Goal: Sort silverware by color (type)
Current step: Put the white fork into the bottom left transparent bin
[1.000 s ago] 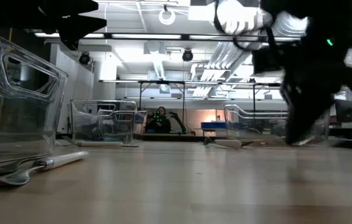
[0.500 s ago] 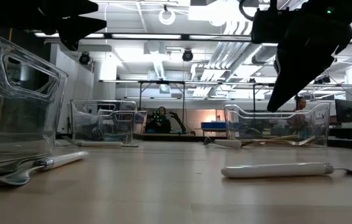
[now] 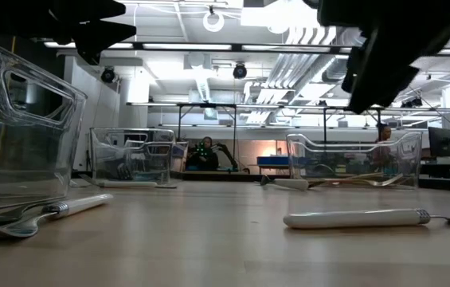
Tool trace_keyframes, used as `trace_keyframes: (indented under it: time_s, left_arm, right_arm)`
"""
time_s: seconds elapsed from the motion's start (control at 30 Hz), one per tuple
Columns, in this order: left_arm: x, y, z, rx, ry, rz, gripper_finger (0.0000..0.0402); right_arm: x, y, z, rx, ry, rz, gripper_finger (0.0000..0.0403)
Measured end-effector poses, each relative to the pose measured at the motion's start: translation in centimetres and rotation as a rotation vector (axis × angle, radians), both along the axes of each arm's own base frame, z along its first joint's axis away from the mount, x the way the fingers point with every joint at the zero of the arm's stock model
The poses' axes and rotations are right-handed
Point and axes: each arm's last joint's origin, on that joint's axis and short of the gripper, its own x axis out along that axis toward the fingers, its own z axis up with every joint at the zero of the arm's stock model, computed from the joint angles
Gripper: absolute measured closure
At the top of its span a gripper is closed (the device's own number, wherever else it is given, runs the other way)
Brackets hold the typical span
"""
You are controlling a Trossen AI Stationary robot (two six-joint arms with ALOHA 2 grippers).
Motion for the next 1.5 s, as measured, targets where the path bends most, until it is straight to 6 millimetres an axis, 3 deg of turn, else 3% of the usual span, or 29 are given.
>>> trace_keyframes:
  time_s: [0.13, 0.27, 0.8, 1.03, 1.3, 1.5]
  left_arm:
    - [0.0, 0.0, 0.0, 0.0, 0.0, 0.0, 0.019]
    - [0.0, 0.0, 0.0, 0.001, 0.0, 0.0, 0.019]
    - [0.0, 0.0, 0.0, 0.001, 0.0, 0.0, 0.019]
    - [0.0, 0.0, 0.0, 0.001, 0.0, 0.0, 0.019]
    - [0.0, 0.0, 0.0, 0.002, 0.001, 0.0, 0.019]
    - [0.0, 0.0, -0.2, 0.007, 0.016, 0.0, 0.019]
  right_arm:
    - [-0.5, 0.6, -0.2, -0.042, 0.018, 0.049, 0.0238]
    - [-0.8, 0.6, -0.4, -0.068, 0.035, 0.049, 0.0216]
    - [-0.8, 0.5, -0.4, -0.09, 0.03, 0.069, 0.0213]
    - [0.7, 1.6, 0.8, -0.157, -0.09, 0.129, 0.0213]
    - [3.1, 4.7, 1.1, -0.483, 0.203, 0.35, 0.0213]
    - [4.5, 6.0, -0.3, -0.471, 0.306, 0.339, 0.0213]
